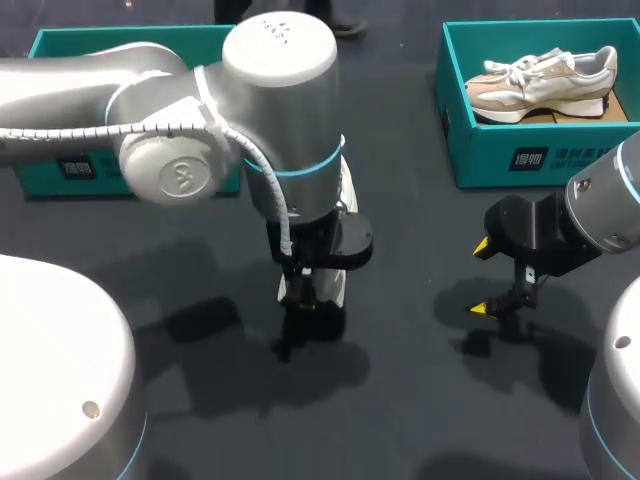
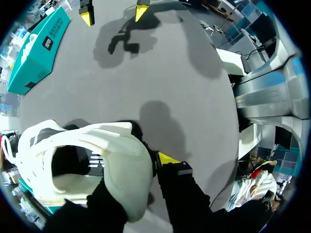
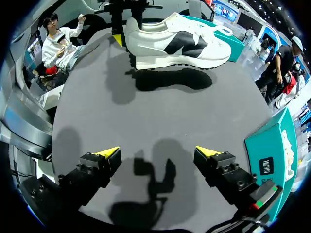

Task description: Take the shoe out of the shoebox, open the shoe tongue, remove and reinsert the insole, then place the shoe into the shoebox

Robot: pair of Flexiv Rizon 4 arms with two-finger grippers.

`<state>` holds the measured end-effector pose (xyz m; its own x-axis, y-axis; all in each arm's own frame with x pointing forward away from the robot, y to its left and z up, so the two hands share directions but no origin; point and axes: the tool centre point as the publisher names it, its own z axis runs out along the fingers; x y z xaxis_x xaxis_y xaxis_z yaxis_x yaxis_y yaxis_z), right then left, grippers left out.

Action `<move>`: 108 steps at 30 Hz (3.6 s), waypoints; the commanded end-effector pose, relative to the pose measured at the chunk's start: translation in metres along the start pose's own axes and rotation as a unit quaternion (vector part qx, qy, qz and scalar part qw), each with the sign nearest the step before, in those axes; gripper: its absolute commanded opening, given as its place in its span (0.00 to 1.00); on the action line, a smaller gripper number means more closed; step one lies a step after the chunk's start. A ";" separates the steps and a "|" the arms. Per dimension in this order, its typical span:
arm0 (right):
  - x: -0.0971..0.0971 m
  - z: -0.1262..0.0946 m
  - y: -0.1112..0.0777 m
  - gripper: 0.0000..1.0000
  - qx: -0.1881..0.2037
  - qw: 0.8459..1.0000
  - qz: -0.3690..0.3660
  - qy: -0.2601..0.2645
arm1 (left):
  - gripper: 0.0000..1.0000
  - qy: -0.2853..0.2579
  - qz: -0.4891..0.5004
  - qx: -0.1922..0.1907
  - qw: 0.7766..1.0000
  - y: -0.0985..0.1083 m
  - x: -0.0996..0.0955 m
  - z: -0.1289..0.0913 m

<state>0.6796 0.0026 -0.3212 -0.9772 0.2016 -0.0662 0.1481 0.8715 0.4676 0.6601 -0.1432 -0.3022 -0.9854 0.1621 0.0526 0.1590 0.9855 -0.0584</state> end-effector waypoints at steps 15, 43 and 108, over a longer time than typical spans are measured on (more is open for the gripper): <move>0.002 0.000 0.000 1.00 0.001 1.000 0.000 -0.002 | 0.00 0.014 0.010 0.026 1.000 0.033 -0.021 -0.074; 0.002 0.000 0.000 1.00 0.001 1.000 0.000 -0.002 | 0.00 -0.009 0.007 0.030 0.999 0.135 -0.088 -0.179; 0.002 0.000 0.000 1.00 0.001 1.000 0.000 -0.002 | 0.00 0.040 -0.043 0.023 0.998 0.408 -0.255 -0.225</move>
<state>0.6795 0.0026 -0.3212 -0.9772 0.2015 -0.0662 0.1480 0.8714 0.4676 0.9699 0.2104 -0.1166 -0.9929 0.0762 0.0913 0.0702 0.9953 -0.0672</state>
